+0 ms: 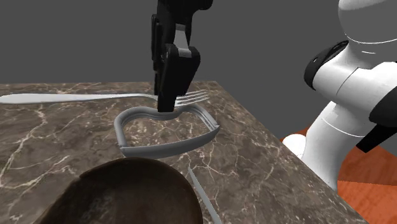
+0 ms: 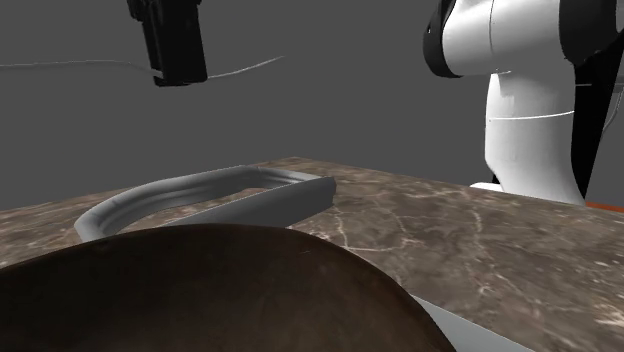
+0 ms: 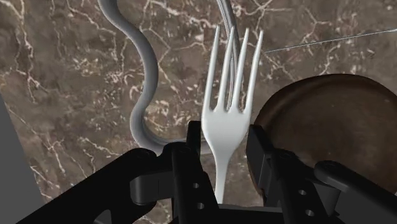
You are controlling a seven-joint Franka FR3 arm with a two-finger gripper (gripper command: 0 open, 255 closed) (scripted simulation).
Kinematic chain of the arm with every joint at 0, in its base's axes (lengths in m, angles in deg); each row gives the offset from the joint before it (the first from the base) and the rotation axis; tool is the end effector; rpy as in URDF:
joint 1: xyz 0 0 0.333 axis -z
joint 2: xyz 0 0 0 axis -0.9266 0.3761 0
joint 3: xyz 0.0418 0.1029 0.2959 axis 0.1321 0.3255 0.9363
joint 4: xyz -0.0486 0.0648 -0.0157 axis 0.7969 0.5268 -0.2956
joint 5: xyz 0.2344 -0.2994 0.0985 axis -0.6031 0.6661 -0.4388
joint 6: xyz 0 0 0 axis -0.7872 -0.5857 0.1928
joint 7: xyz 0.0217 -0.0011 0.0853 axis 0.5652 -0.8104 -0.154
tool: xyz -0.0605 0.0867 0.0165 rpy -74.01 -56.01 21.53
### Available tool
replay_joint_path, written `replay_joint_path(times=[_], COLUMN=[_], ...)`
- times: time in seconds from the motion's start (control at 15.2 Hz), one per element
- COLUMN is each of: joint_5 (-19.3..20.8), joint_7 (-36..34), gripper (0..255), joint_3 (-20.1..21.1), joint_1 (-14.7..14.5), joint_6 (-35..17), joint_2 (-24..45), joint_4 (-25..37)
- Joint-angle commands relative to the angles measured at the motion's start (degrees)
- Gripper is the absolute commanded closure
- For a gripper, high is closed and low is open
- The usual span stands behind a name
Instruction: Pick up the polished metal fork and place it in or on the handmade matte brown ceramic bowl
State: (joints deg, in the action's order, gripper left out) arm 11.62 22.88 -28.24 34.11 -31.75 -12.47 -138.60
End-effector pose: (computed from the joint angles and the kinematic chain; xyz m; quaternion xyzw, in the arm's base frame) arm 0.2815 0.4611 0.7217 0.8554 0.5166 -0.0295 0.0234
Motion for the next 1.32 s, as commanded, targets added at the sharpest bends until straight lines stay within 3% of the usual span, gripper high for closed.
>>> replay_joint_path(times=[0.0, 0.4, 0.46, 0.79, 1.25], joint_5=[0.94, 6.21, 8.93, 4.65, 1.61], joint_7=[-3.39, -13.39, -16.08, -15.32, -14.15], gripper=[255, 255, 255, 255, 255], joint_3=[1.35, 4.64, 5.15, 5.21, 4.91], joint_1=[-2.38, -12.67, -17.31, -12.25, -8.96], joint_6=[0.32, 4.66, 7.23, -0.96, -9.06], joint_2=[1.93, 11.06, 15.35, 9.01, 4.05], joint_4=[1.92, 14.05, 20.55, 6.43, -6.02])
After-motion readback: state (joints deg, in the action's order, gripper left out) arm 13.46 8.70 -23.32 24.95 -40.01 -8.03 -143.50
